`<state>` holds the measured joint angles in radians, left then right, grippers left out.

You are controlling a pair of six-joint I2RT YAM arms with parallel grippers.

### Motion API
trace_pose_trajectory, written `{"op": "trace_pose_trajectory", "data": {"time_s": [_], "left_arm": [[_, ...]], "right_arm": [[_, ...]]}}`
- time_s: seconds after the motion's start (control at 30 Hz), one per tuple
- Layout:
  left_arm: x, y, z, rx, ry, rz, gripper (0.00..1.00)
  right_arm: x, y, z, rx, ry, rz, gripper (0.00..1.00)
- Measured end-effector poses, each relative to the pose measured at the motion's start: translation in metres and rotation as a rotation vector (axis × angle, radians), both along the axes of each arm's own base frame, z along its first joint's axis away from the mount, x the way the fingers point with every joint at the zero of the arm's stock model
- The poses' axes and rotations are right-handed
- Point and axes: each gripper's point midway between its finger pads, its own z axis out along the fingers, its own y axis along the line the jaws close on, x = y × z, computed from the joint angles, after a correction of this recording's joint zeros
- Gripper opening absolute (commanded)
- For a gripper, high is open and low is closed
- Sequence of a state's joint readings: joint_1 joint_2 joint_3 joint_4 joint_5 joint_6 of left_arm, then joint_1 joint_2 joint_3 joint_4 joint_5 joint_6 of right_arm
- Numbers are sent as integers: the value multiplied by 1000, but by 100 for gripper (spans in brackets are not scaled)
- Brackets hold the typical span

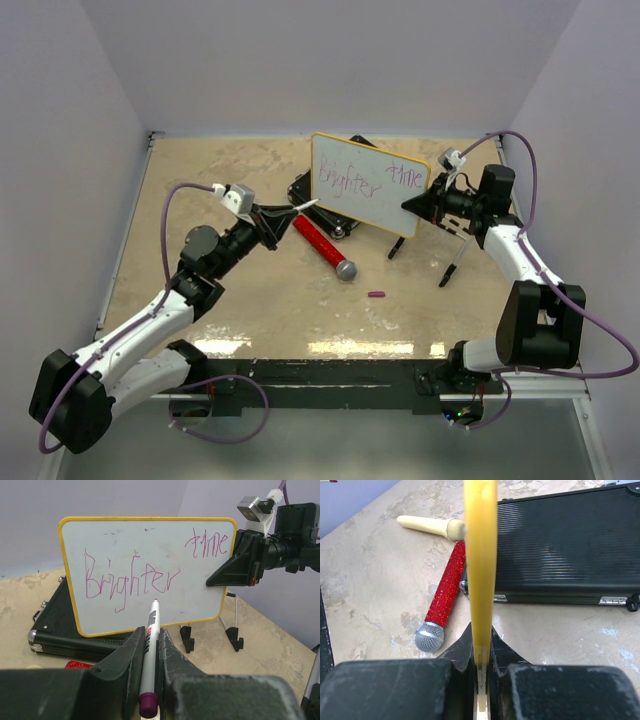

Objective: Write a sentence on the whiteboard
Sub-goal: Write with the whiteboard marker without the cap on the whiteboard.

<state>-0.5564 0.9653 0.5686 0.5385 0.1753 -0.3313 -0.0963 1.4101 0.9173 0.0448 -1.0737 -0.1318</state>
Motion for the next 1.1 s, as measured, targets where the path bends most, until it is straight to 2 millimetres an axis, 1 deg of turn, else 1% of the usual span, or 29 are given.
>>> {"op": "trace_pose_trajectory", "data": {"time_s": [0.17, 0.27, 0.4, 0.5, 0.83, 1.1], "left_arm": [[-9, 3, -7, -28, 13, -12, 0], [-10, 3, -10, -31, 25, -13, 0], [-10, 2, -9, -39, 17, -17, 0], [-9, 1, -15, -38, 14, -20, 0], [9, -13, -63, -2, 61, -41, 0], [19, -22, -79, 16, 47, -54, 0]], "right_arm": [[0, 0, 0, 1, 0, 1, 0], [0, 0, 0, 2, 1, 2, 0], [0, 0, 0, 2, 2, 2, 0], [0, 0, 0, 5, 6, 1, 0], [-1, 2, 0, 17, 17, 9, 0], [-1, 2, -1, 21, 23, 9, 0]]}}
